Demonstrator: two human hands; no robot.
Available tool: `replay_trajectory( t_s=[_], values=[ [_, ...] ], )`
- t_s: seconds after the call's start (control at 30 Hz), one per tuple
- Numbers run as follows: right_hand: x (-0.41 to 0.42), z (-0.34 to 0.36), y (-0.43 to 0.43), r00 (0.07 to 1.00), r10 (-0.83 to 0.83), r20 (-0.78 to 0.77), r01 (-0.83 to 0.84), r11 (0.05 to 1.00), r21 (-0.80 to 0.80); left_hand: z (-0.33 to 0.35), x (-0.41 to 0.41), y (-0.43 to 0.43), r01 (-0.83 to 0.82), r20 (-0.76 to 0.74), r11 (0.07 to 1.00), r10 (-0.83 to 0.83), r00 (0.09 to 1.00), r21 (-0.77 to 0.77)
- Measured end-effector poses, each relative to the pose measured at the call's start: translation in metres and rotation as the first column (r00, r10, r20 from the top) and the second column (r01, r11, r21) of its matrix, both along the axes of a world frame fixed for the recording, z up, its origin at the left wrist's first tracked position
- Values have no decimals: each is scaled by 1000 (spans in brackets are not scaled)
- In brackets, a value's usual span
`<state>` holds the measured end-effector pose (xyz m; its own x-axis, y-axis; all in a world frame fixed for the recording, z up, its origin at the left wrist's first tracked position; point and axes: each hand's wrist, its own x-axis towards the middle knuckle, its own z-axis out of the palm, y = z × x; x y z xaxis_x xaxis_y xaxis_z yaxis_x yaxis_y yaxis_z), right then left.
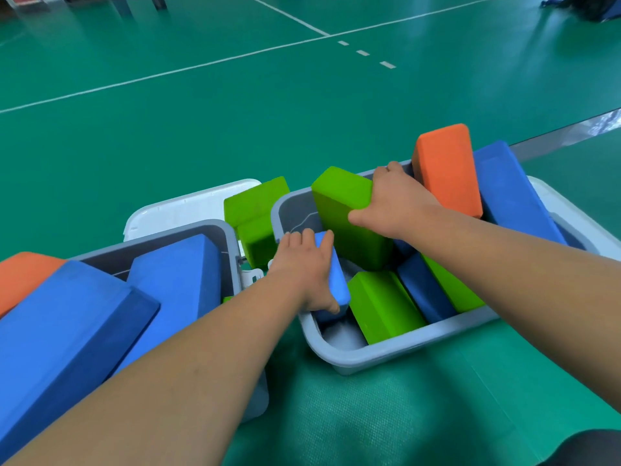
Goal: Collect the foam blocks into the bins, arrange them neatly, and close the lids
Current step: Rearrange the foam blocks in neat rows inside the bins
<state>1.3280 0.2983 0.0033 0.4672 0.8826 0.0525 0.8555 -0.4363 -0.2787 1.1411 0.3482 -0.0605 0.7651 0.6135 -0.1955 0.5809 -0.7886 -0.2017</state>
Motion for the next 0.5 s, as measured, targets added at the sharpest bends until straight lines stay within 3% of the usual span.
replay_trajectory(
  t_s=[0.23,0.5],
  values=[
    [6,10,-10,999,-22,29,20,998,67,-5,18,30,-96,28,994,97,995,-50],
    [6,14,-24,995,15,103,-32,987,157,-10,30,41,-109,102,994,106,989,26]
  ],
)
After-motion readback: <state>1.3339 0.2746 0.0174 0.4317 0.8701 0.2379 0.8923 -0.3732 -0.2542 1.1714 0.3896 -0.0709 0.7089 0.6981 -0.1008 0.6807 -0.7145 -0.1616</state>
